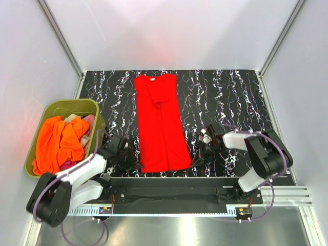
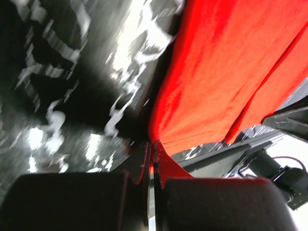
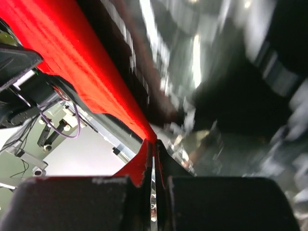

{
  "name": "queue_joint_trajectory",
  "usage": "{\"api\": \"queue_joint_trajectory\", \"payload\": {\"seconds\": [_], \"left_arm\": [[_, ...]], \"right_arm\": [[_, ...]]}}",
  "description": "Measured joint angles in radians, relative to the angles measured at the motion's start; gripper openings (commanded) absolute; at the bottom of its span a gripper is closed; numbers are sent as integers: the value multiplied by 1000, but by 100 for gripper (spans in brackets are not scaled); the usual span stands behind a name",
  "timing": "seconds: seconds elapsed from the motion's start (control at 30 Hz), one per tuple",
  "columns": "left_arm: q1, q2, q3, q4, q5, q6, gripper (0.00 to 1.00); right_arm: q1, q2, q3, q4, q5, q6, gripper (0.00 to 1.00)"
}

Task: Fold and stack the t-shirts
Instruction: Fold the tshirt

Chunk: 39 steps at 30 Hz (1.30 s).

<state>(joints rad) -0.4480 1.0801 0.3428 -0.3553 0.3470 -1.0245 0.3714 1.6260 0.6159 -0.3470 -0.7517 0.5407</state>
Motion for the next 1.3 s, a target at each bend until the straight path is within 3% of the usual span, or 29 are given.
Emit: {"api": "queue_joint_trajectory", "payload": {"seconds": [0.27, 0.4, 0.57, 0.77, 1.03, 1.3], "left_arm": [[-4, -238, -74, -109, 5, -35, 0], [-3, -252, -18, -179, -11, -40, 0], [64, -101, 235, -234, -35, 19, 0], [224, 176, 508, -220, -43, 138, 0], [315, 426, 662, -215, -43, 238, 0], [344, 589, 819, -198, -18, 266, 0]], "right_arm": [[105, -173, -99, 5, 21, 132, 0], [113, -203, -77, -4, 33, 181, 0], [85, -140, 118, -69, 59, 183, 0], [23, 112, 467, -114, 64, 137, 0], [-19, 374, 785, -211, 84, 81, 0], [-55, 488, 989, -288, 89, 64, 0]]}}
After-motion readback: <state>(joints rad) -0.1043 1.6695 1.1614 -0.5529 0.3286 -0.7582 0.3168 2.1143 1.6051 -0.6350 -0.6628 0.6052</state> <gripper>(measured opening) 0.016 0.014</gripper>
